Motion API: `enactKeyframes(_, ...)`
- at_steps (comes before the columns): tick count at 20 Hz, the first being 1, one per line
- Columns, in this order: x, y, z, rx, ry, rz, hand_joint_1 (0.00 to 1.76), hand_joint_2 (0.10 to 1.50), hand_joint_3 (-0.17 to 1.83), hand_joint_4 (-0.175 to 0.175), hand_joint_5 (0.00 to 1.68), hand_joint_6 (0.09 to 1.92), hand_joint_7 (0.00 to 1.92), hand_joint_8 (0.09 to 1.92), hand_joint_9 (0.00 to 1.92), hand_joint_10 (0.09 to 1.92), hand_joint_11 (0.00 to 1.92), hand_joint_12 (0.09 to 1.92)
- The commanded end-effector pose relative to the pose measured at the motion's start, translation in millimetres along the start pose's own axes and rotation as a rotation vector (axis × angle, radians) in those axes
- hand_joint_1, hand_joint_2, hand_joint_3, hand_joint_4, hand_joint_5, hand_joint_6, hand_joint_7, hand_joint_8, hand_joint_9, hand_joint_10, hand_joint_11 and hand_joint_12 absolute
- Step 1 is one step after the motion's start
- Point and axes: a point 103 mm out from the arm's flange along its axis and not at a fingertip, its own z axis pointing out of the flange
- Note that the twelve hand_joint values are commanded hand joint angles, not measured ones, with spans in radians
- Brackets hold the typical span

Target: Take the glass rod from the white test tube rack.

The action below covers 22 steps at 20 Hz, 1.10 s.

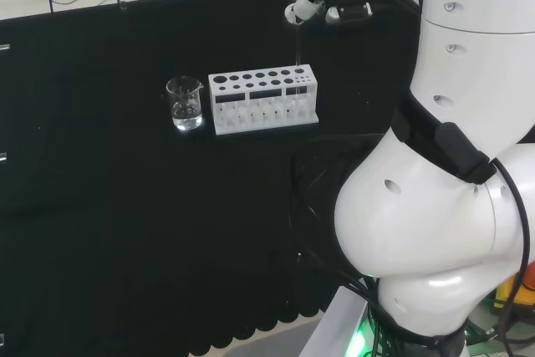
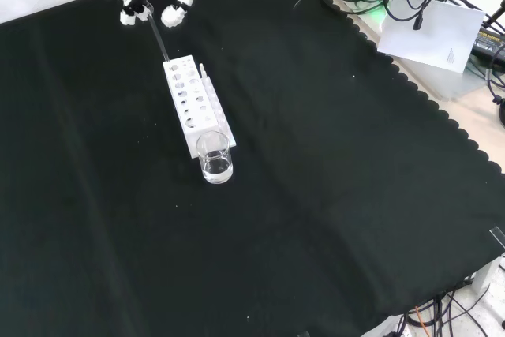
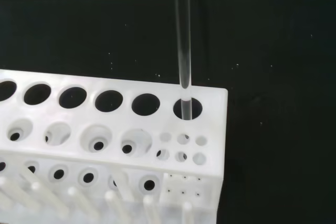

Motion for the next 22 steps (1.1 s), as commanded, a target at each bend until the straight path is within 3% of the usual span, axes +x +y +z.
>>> enactKeyframes(1, 5, 3, 4, -0.012, 0.011, -0.015, 0.84, 0.89, 0.62, -0.175, 0.46, 0.90, 0.92, 1.10, 1.07, 1.23, 0.56, 1.35)
enactKeyframes(10, 14, 8, 6, -0.009, -0.011, -0.017, 0.98, 0.88, 0.70, -0.175, 0.56, 1.06, 1.03, 1.22, 1.23, 1.30, 0.85, 1.26)
enactKeyframes(12, 14, 8, 4, -0.019, -0.009, -0.019, 1.05, 1.04, 0.41, -0.175, 0.68, 1.27, 1.07, 1.26, 1.31, 1.32, 1.02, 1.22)
enactKeyframes(14, 14, 7, 3, -0.031, -0.008, -0.019, 1.16, 1.09, 0.26, -0.175, 0.76, 1.29, 0.93, 1.30, 1.38, 1.34, 1.18, 1.15)
enactKeyframes(20, 17, 5, -4, -0.060, -0.023, -0.015, 1.24, 0.88, 0.61, -0.175, 0.85, 1.30, 0.91, 1.33, 1.54, 1.31, 1.41, 1.03)
enactKeyframes(22, 16, 3, -10, -0.091, 0.024, -0.004, 1.25, 0.87, 0.61, -0.175, 0.84, 1.17, 0.97, 1.38, 1.55, 1.28, 1.45, 1.06)
